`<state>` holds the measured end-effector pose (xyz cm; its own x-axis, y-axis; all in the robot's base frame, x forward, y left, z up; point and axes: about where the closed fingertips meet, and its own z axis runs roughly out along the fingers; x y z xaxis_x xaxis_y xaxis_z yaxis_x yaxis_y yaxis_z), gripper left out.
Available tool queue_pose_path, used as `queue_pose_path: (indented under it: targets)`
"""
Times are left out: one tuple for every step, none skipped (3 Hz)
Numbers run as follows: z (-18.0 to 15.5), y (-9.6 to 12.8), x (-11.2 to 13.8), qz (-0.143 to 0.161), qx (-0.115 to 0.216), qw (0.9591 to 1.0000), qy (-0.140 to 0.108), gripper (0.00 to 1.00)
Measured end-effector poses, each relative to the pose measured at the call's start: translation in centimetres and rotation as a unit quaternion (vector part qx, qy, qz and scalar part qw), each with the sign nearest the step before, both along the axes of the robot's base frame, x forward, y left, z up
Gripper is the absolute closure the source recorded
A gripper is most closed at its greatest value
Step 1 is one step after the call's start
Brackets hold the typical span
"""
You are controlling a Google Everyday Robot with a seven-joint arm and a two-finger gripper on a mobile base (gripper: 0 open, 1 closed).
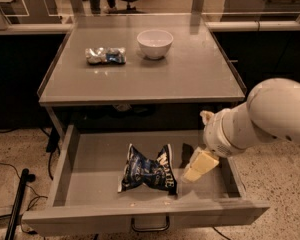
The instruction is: Pick blue chip bag from top drawer and place on counter
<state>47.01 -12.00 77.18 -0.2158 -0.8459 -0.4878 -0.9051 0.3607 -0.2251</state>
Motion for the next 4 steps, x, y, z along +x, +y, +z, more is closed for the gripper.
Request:
queue_pose_path:
  targets:
    - [-2.2, 1.7, 0.4, 0.016, 0.023, 0.9996, 0.005, 0.00]
    - [-5.1, 3.3, 1.1, 0.035, 0.048, 0.9981, 0.012, 0.00]
    - [-7.7, 4.5, 1.6, 0.043, 0.069, 0.9965, 0.018, 0.00]
    - [-10.3, 5.4, 2.2, 0.040, 0.076, 0.9960, 0.026, 0.00]
